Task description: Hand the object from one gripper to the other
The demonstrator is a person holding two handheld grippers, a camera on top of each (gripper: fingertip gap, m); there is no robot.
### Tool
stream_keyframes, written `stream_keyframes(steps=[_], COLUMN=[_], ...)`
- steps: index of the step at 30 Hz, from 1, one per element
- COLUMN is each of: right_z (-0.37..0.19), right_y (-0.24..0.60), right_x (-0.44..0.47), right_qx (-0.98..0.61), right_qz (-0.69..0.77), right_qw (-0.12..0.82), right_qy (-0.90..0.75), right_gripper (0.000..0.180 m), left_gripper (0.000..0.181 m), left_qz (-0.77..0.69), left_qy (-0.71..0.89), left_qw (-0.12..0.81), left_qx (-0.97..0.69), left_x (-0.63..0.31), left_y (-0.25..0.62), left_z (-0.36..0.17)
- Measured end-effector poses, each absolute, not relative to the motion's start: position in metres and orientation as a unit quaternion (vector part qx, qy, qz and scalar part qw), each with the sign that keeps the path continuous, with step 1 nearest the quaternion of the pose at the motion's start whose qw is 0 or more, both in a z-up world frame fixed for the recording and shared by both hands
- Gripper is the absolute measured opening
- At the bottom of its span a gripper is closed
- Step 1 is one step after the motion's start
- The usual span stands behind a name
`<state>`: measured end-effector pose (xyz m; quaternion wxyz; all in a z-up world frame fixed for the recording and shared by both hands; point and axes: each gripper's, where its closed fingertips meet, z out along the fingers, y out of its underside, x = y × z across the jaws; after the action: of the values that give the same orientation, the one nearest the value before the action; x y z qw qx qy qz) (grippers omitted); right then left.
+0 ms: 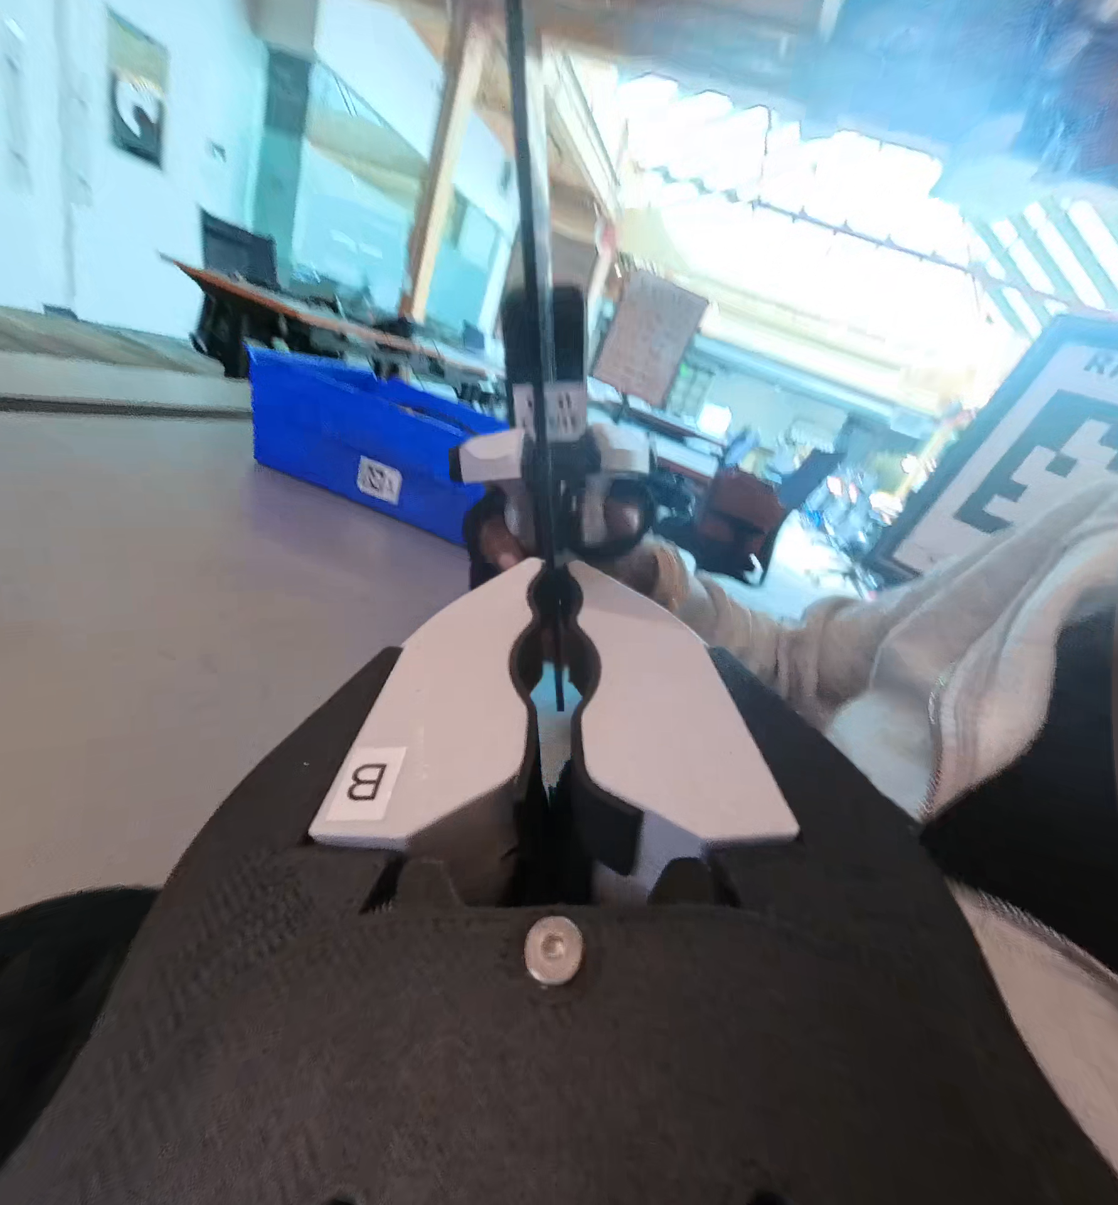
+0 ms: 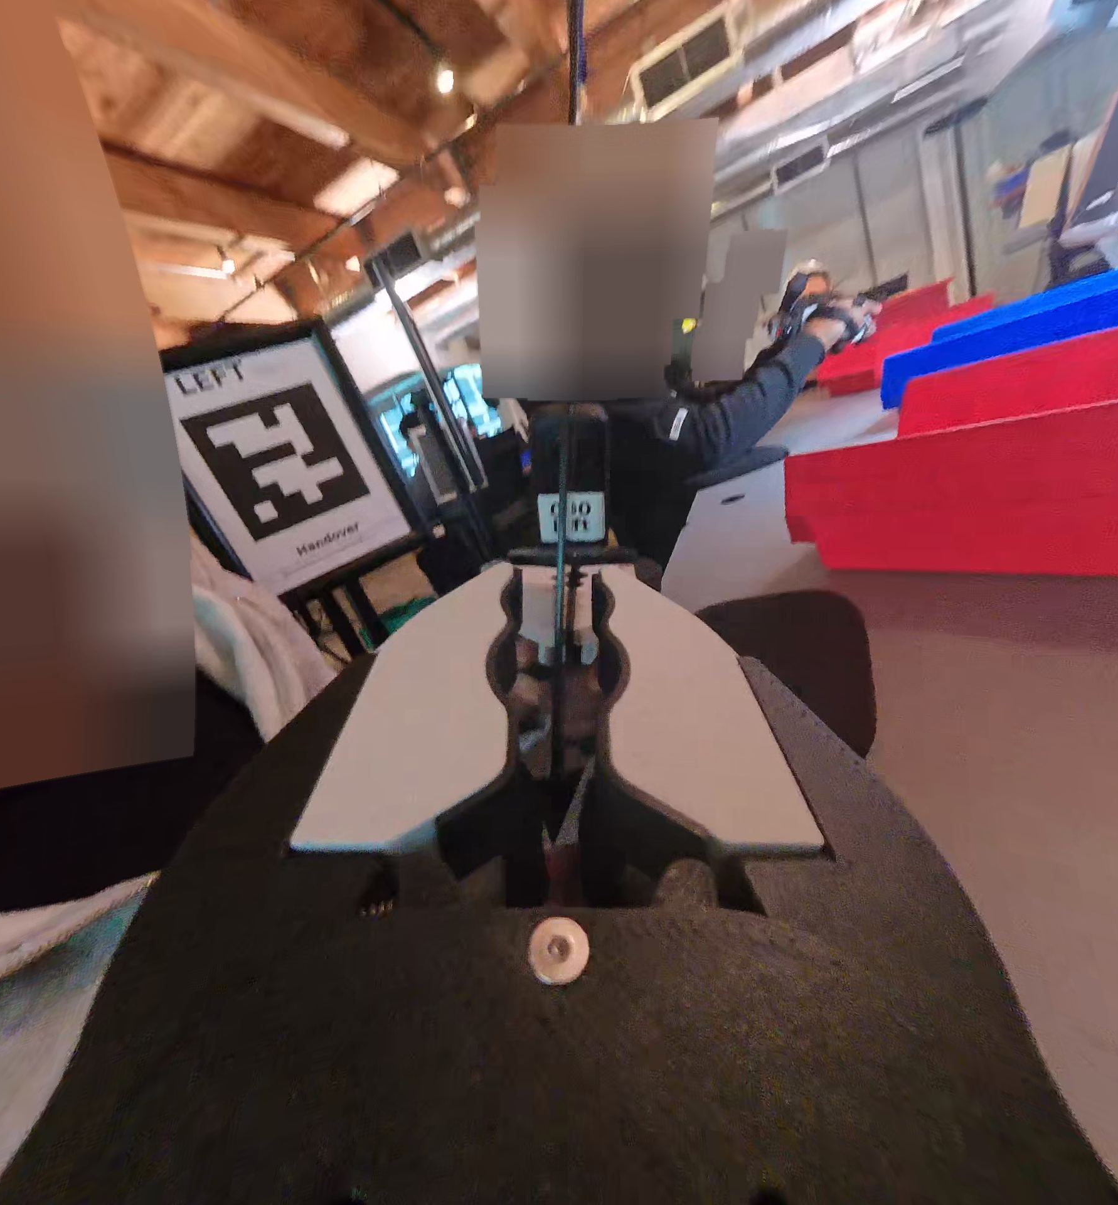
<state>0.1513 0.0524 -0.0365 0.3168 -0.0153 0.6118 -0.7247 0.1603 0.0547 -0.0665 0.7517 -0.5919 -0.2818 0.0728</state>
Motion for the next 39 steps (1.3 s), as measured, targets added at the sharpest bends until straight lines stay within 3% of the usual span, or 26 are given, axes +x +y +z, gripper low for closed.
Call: stream_keyframes(steps=[2,4,5,7,9,12,13,15,16,19,22,24,27,29,31,32,35,37,39], right_z=[-0.046,-0.059,-0.061,-0.053,-0.042,-0.027,-0.024,-0.024,-0.024,-0.027,-0.032,-0.038,-0.042,-0.034,-0.025,-0.023,-0.029,-0.029,-0.023], right_y=[0.055,0.053,0.051,0.050,0.051,0.055,0.056,0.055,0.055,0.053,0.053,0.052,0.048,0.050,0.054,0.055,0.050,0.047,0.051], right_x=[0.161,0.169,0.168,0.164,0.156,0.143,0.141,0.138,0.138,0.142,0.153,0.161,0.159,0.154,0.144,0.140,0.138,0.139,0.137], right_qx=[-0.053,-0.076,-0.077,-0.072,-0.042,0.004,0.015,0.032,0.037,0.025,-0.009,-0.036,-0.041,-0.022,0.012,0.026,0.037,0.034,0.030], right_qz=[-0.685,-0.659,-0.662,-0.691,-0.727,-0.777,-0.788,-0.798,-0.799,-0.778,-0.743,-0.725,-0.741,-0.765,-0.794,-0.801,-0.795,-0.791,-0.799], right_qw=[0.317,0.300,0.284,0.268,0.272,0.298,0.303,0.313,0.321,0.340,0.343,0.333,0.283,0.290,0.307,0.313,0.311,0.303,0.286], right_qy=[0.654,0.685,0.689,0.667,0.629,0.554,0.535,0.513,0.508,0.528,0.574,0.601,0.607,0.575,0.525,0.509,0.519,0.531,0.527], right_gripper=[0.020,0.002,0.002,0.002,0.002,0.002,0.001,0.001,0.001,0.005,0.030,0.005,0.002,0.002,0.001,0.001,0.002,0.002,0.014], left_gripper=[0.001,0.002,0.002,0.007,0.028,0.036,0.034,0.004,0.002,0.002,0.001,0.001,0.006,0.027,0.034,0.033,0.002,0.003,0.003], left_qz=[0.036,0.039,0.057,0.096,0.125,0.121,0.121,0.130,0.139,0.119,0.072,0.060,0.102,0.123,0.114,0.106,0.121,0.124,0.129], left_qy=[-0.277,-0.275,-0.278,-0.271,-0.290,-0.293,-0.292,-0.278,-0.282,-0.282,-0.273,-0.269,-0.266,-0.274,-0.283,-0.286,-0.297,-0.296,-0.298], left_qw=[0.716,0.696,0.697,0.747,0.813,0.843,0.836,0.833,0.834,0.818,0.810,0.797,0.810,0.844,0.858,0.855,0.852,0.851,0.857], left_qx=[-0.639,-0.662,-0.659,-0.599,-0.488,-0.434,-0.449,-0.461,-0.454,-0.487,-0.514,-0.537,-0.513,-0.444,-0.414,-0.419,-0.414,-0.416,-0.401], left_x=[0.171,0.175,0.173,0.165,0.154,0.149,0.147,0.148,0.147,0.151,0.160,0.165,0.162,0.156,0.152,0.150,0.144,0.145,0.148], left_y=[0.055,0.055,0.052,0.046,0.030,0.036,0.046,0.056,0.054,0.051,0.045,0.045,0.040,0.032,0.038,0.046,0.053,0.049,0.037], left_z=[-0.078,-0.084,-0.083,-0.063,-0.039,-0.038,-0.044,-0.046,-0.044,-0.047,-0.047,-0.050,-0.042,-0.030,-0.033,-0.037,-0.042,-0.041,-0.035])
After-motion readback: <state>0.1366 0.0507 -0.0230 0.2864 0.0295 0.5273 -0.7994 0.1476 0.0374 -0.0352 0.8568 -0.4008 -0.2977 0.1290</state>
